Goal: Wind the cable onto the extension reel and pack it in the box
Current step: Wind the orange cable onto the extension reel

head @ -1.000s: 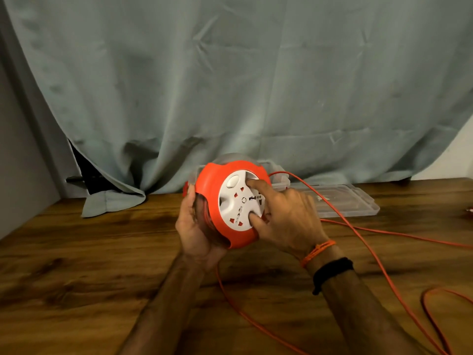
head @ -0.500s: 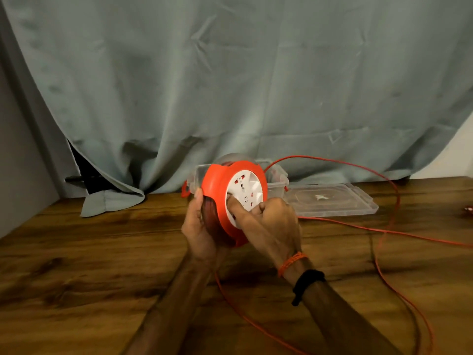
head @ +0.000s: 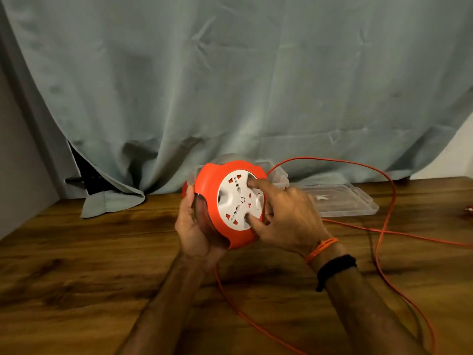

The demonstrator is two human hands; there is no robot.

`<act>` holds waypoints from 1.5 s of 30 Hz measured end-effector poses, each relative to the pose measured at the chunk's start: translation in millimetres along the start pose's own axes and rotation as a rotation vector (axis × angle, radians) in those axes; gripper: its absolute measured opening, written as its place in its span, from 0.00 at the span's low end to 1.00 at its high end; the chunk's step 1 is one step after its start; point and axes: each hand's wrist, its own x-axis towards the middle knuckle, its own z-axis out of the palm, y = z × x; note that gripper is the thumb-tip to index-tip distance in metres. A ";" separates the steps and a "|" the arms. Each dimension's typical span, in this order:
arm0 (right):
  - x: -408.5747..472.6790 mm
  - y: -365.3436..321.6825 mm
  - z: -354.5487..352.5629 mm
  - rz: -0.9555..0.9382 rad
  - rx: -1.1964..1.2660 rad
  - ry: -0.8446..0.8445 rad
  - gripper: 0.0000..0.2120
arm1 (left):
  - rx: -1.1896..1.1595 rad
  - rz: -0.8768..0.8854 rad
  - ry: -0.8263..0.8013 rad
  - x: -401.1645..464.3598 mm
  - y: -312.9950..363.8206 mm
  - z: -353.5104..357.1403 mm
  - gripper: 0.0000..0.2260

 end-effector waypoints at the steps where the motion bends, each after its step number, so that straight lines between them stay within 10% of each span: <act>1: -0.6 1.0 1.7 -0.014 -0.024 0.014 0.31 | 0.000 -0.010 -0.013 0.1 -0.3 -0.7 0.29; 8: -2.6 2.9 7.2 0.021 -0.081 0.075 0.32 | -0.013 -0.060 -0.011 -2.1 0.7 6.2 0.29; 17: -1.3 -43.4 26.4 0.673 0.571 0.098 0.32 | 0.101 0.108 0.165 -2.2 -5.5 11.0 0.23; 23: 1.4 -29.1 17.2 0.494 0.474 0.075 0.32 | 0.057 0.059 0.138 0.1 -3.6 7.6 0.33; 28: 6.9 -3.3 -0.3 0.243 0.297 0.083 0.14 | -0.006 0.042 0.102 1.1 -1.1 4.2 0.33; 45: -4.4 -6.1 3.0 0.125 -0.024 0.046 0.31 | 0.026 -0.025 0.059 -1.4 -3.6 5.5 0.28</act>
